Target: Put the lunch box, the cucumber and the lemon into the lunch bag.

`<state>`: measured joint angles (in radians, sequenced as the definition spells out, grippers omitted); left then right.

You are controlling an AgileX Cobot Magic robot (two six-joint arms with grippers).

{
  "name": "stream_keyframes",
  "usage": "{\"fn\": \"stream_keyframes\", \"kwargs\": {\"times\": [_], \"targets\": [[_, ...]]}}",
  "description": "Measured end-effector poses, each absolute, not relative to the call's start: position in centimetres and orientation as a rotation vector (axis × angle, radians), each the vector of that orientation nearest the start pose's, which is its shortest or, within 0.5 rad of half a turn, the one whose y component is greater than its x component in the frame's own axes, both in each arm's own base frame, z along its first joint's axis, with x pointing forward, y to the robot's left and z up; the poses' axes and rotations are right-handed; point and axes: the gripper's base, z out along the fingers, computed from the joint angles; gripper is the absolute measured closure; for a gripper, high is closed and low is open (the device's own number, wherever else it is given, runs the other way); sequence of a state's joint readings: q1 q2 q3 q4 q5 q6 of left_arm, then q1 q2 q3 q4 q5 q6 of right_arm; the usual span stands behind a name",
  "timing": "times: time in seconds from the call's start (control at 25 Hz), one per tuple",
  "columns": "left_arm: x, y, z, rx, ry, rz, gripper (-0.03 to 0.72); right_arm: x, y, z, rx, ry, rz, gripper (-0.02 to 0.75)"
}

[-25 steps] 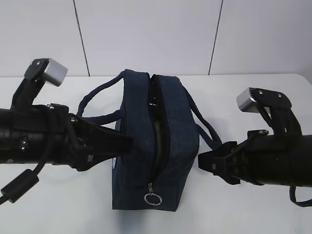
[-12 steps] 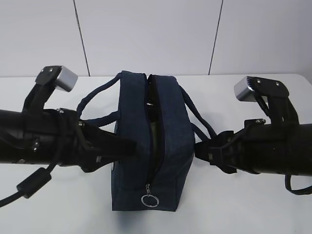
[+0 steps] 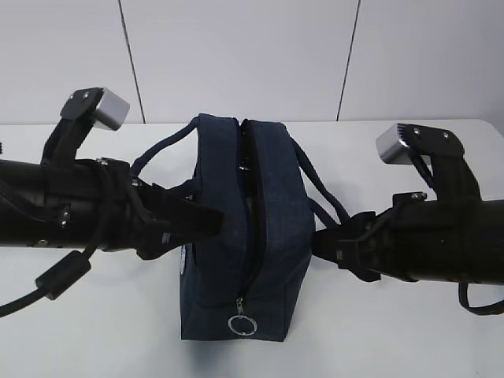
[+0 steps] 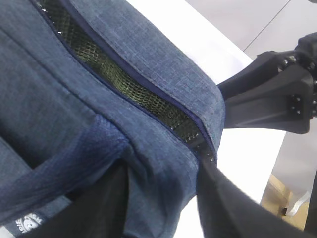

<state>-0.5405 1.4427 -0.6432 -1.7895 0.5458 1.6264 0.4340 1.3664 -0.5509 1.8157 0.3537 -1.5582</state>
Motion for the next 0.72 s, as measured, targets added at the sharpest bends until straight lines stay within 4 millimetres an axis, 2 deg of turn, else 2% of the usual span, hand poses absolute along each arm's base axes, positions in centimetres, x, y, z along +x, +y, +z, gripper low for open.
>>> {"fn": "stream_keyframes", "kwargs": {"times": [0.24, 0.44, 0.56, 0.72], "targets": [[21.0, -17.9, 21.73, 0.683, 2.126, -0.983, 0.494, 21.46, 13.45, 20.67, -0.386, 2.238, 0.778, 0.496], [21.15, -17.76, 21.62, 0.641, 2.152, -0.969, 0.568, 21.45, 13.46, 20.68, -0.391, 2.236, 0.778, 0.496], [21.2, -17.73, 21.6, 0.63, 2.157, -0.965, 0.657, 21.46, 13.48, 20.64, -0.392, 2.237, 0.78, 0.496], [21.24, -17.69, 21.58, 0.594, 2.176, -0.975, 0.683, 21.48, 13.83, 20.13, -0.408, 2.252, 0.82, 0.496]]}}
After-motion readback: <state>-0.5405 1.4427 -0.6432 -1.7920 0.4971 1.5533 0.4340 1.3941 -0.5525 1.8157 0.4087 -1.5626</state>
